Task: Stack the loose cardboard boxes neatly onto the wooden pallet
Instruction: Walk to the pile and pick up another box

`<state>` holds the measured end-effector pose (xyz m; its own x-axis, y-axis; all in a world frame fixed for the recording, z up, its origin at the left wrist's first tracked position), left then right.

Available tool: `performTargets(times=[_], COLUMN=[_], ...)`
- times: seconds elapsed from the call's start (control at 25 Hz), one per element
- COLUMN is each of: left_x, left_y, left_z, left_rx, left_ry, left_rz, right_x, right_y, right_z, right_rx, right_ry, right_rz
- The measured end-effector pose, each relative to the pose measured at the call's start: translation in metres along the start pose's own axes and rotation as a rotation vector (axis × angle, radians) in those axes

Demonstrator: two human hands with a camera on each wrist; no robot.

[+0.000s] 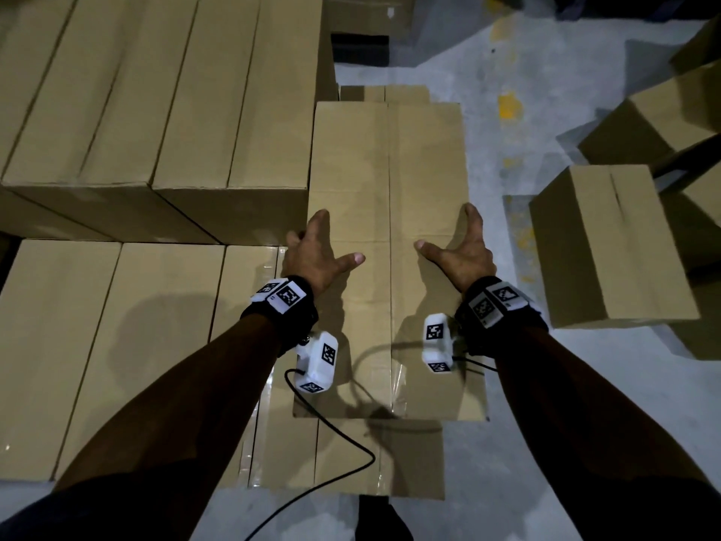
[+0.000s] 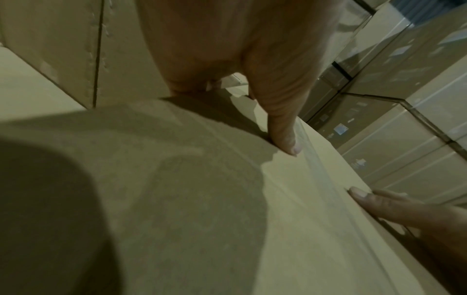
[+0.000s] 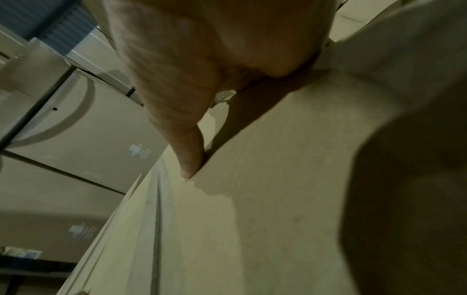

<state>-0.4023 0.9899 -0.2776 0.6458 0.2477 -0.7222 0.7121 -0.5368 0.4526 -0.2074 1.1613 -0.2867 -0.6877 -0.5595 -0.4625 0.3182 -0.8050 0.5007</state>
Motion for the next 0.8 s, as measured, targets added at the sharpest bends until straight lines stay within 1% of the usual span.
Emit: performTargets(times=[0.2,0.32,0.44,0.56,0.68,0.72,0.8], left_x=[-0.005,-0.014,-0.025,-0.025,-0.009,0.0,0.019], left_y=[0.002,0.014,0.033,0.061,0.104,0.117,0.14], left_z=[-0.007,-0.006,0.004,0.021,0.028,0.033,0.046], left_rx=[-0.008,0.017,0.107,0.275,0.563,0.654,0.743], left_ry=[-0.188,-0.32,-0.475,-0.598,-0.821,-0.888,-0.978], left_rz=[0.059,0.064,0.111,0.207,0.286,0.31,0.356], right_x=[0.001,0.004,0.009,0.028,0.046,0.05,0.056], right_y=[-0.002,0.008,0.046,0.105,0.157,0.17,0.186], right_z=[0.003,0.005,0.007,-0.003,-0.023,-0.033,-0.052], right_rx=[-0.012,0.003,-0.043,-0.123,-0.183,-0.182,-0.192], right_ry=[0.032,0.178,0.427,0.585,0.694,0.717,0.79], right_rz=[0.029,0.076,0.089,0.166,0.227,0.221,0.183])
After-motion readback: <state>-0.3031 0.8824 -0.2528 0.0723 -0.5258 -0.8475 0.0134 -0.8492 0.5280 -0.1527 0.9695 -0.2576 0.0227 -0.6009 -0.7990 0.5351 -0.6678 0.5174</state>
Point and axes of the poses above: each hand's wrist, its own y-axis away from the middle knuckle, its own x-axis out of the palm, z = x × y, the point moved 5 cm from there along -y, towards the middle knuckle, and after that the axes turned 7 degrees about -y, right-handed, at the moved point
